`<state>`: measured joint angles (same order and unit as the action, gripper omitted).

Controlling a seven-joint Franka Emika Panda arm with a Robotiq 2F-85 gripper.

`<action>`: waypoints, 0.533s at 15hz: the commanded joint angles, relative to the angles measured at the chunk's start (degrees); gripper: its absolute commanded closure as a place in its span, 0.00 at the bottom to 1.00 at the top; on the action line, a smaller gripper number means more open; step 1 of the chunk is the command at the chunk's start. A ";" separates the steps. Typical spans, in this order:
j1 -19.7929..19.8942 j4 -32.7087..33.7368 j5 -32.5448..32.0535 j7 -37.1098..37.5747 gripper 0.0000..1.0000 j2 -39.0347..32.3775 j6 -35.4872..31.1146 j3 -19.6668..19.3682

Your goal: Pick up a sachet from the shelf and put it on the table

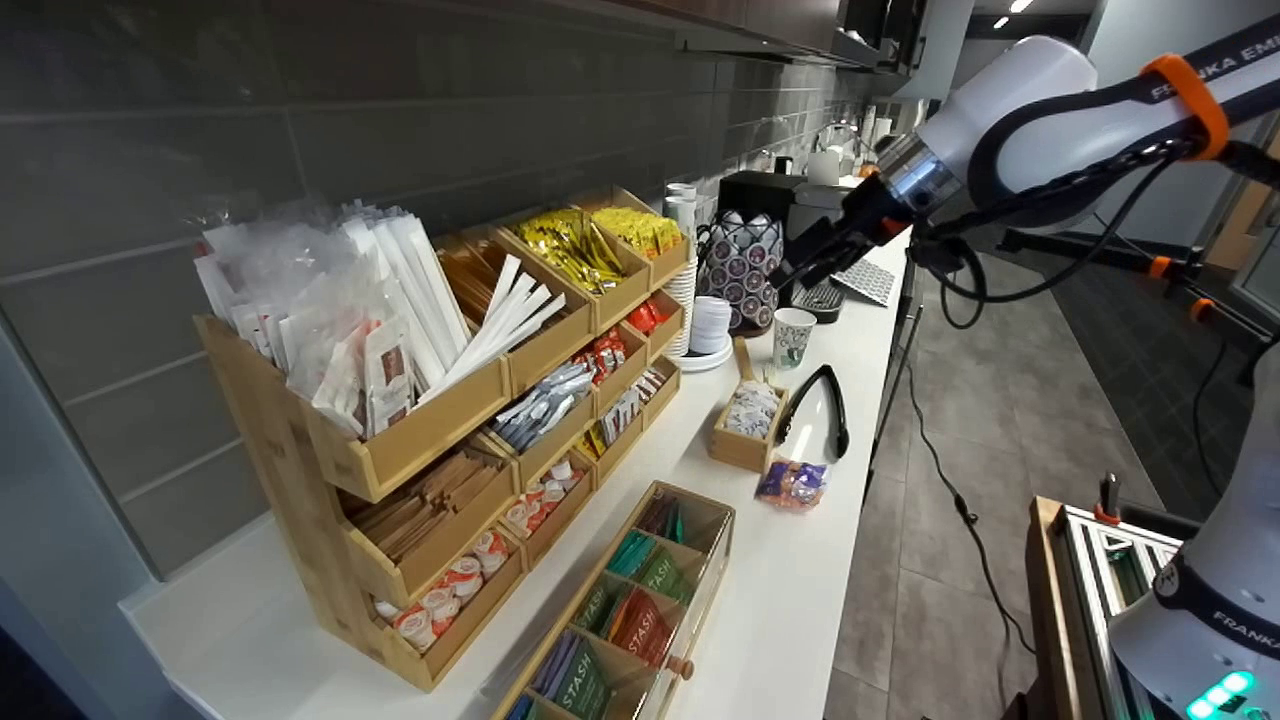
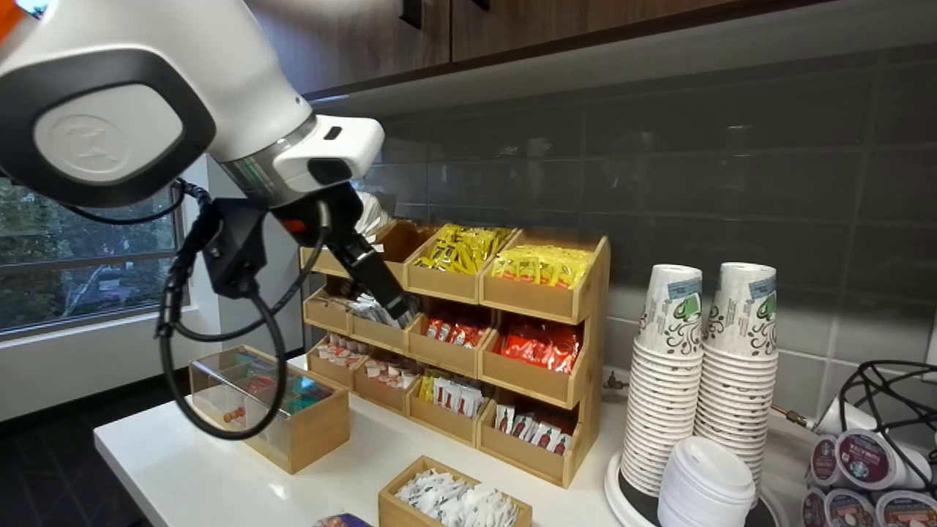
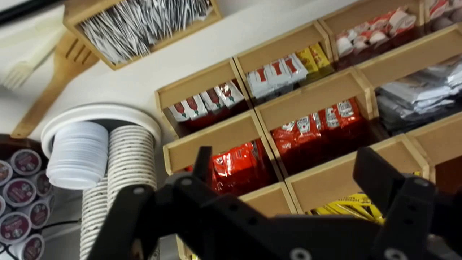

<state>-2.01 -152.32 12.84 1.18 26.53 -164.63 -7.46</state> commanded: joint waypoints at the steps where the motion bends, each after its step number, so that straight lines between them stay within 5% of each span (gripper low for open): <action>1: -5.52 7.75 3.82 -2.94 0.00 -10.16 -7.04 -3.55; 8: -11.72 20.96 9.77 -5.94 0.00 -21.03 -9.38 -8.26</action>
<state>-11.29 -136.91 18.92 -2.33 10.07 -173.58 -13.67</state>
